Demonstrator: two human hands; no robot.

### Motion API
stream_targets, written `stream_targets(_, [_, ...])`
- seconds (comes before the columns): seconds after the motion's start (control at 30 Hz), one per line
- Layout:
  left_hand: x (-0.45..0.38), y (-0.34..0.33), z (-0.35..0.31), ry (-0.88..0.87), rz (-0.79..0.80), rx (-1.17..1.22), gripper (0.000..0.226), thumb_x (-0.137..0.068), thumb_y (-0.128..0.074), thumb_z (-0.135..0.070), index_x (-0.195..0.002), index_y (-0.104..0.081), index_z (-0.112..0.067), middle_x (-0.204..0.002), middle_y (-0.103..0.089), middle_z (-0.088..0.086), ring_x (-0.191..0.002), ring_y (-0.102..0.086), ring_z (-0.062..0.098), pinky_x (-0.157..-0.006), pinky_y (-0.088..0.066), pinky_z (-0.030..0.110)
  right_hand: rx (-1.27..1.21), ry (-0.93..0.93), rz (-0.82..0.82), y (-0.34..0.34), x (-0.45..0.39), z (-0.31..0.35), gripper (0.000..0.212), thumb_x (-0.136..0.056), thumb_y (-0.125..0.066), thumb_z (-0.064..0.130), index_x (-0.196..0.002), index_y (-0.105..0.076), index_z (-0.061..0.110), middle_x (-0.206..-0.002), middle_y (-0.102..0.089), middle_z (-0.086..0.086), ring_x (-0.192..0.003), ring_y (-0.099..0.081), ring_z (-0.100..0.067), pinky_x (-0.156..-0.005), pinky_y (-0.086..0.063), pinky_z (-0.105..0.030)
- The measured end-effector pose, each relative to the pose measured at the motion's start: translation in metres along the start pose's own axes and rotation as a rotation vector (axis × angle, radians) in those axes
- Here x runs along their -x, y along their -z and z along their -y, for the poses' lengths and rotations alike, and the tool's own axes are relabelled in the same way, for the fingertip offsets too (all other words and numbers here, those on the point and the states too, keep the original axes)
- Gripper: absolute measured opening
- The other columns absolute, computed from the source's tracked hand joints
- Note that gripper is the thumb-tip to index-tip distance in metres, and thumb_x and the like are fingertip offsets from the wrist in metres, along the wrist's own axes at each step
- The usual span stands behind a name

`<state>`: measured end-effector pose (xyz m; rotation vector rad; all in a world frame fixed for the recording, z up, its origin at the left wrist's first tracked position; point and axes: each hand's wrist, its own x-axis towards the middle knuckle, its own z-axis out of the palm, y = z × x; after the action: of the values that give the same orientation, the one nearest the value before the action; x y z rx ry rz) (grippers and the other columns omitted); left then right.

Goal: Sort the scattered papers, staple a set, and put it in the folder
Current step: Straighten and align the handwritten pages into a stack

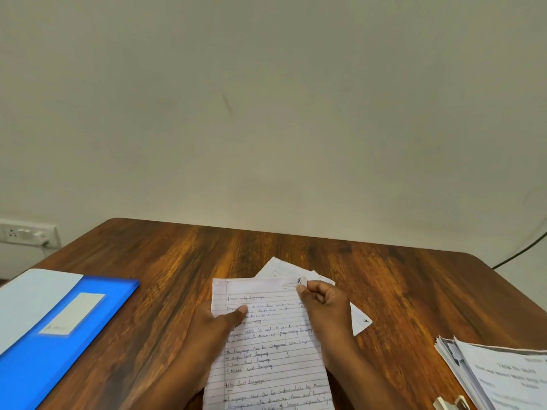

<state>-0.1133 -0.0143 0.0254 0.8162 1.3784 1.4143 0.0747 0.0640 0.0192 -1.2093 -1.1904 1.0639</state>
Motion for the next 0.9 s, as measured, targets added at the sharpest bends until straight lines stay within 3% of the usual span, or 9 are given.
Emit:
stream_targets(0.07, [0.0,0.0,0.0,0.005,0.003,0.004,0.01,-0.093,-0.073,-0.008,-0.103,-0.075,-0.011,-0.096,-0.082,0.009,-0.088,-0.08,0.027,-0.085,-0.06,0.045,-0.021,-0.023,0.007,0.0,0.0,0.0,0.006,-0.096,-0.074,0.015,-0.093,-0.079,0.017,-0.091,-0.081,0.0,-0.093,-0.078,-0.02,-0.093,-0.062,-0.048])
stream_targets(0.2, [0.0,0.001,-0.002,0.021,0.0,-0.041,0.008,-0.093,-0.074,-0.012,-0.101,-0.073,-0.014,-0.091,-0.082,0.003,-0.081,-0.08,0.022,-0.073,-0.059,0.037,-0.014,-0.036,0.02,0.001,0.0,-0.001,0.007,-0.096,-0.074,0.015,-0.093,-0.079,0.017,-0.091,-0.081,0.0,-0.092,-0.078,-0.02,-0.093,-0.062,-0.049])
stream_targets(0.3, [-0.001,0.004,0.001,-0.038,-0.03,-0.143,0.01,-0.092,-0.077,-0.02,-0.102,-0.075,-0.02,-0.098,-0.082,0.003,-0.084,-0.079,0.02,-0.077,-0.059,0.038,0.021,-0.024,0.012,0.001,0.0,0.0,0.008,-0.096,-0.074,0.016,-0.091,-0.079,0.018,-0.089,-0.081,0.002,-0.092,-0.078,-0.018,-0.092,-0.063,-0.047])
stream_targets(0.43, [0.0,0.005,0.007,-0.336,-0.339,-0.823,0.053,-0.084,-0.08,-0.046,-0.129,-0.056,-0.036,-0.123,-0.065,-0.012,-0.113,-0.065,0.018,-0.091,-0.057,0.043,0.118,0.02,0.048,-0.004,0.006,0.001,0.01,-0.097,-0.072,0.021,-0.089,-0.079,0.021,-0.088,-0.08,0.005,-0.089,-0.076,-0.014,-0.088,-0.064,-0.043])
stream_targets(0.5, [0.002,0.002,0.007,-0.448,-0.326,-0.915,0.064,-0.084,-0.08,-0.047,-0.139,-0.049,-0.038,-0.142,-0.055,-0.011,-0.13,-0.053,0.016,-0.106,-0.051,0.046,0.208,0.055,0.082,-0.008,0.01,0.002,0.013,-0.096,-0.074,0.026,-0.085,-0.078,0.022,-0.085,-0.078,0.006,-0.087,-0.074,-0.013,-0.086,-0.063,-0.041])
stream_targets(0.6, [0.001,-0.004,0.012,-0.575,-0.219,-0.841,0.051,-0.088,-0.077,-0.042,-0.136,-0.059,-0.042,-0.142,-0.057,-0.017,-0.131,-0.052,0.01,-0.113,-0.044,0.047,0.299,0.071,0.158,-0.015,0.016,0.005,0.012,-0.095,-0.075,0.03,-0.086,-0.079,0.022,-0.085,-0.077,0.01,-0.086,-0.073,-0.009,-0.085,-0.063,-0.034])
stream_targets(0.77, [0.001,-0.011,0.018,-0.587,-0.167,-0.515,0.021,-0.088,-0.078,-0.035,-0.108,-0.08,-0.039,-0.106,-0.074,-0.028,-0.102,-0.066,-0.006,-0.093,-0.056,0.031,0.321,0.07,0.278,-0.021,0.028,0.006,0.008,-0.094,-0.076,0.03,-0.093,-0.081,0.025,-0.09,-0.08,0.012,-0.089,-0.075,-0.005,-0.086,-0.063,-0.032])
stream_targets(0.9, [0.0,-0.01,0.019,-0.568,-0.147,-0.398,0.013,-0.086,-0.082,-0.025,-0.093,-0.082,-0.036,-0.09,-0.076,-0.03,-0.094,-0.07,-0.009,-0.083,-0.052,0.02,0.354,0.077,0.283,-0.025,0.034,0.005,0.009,-0.093,-0.076,0.034,-0.092,-0.081,0.026,-0.088,-0.079,0.014,-0.087,-0.075,-0.005,-0.086,-0.063,-0.033])
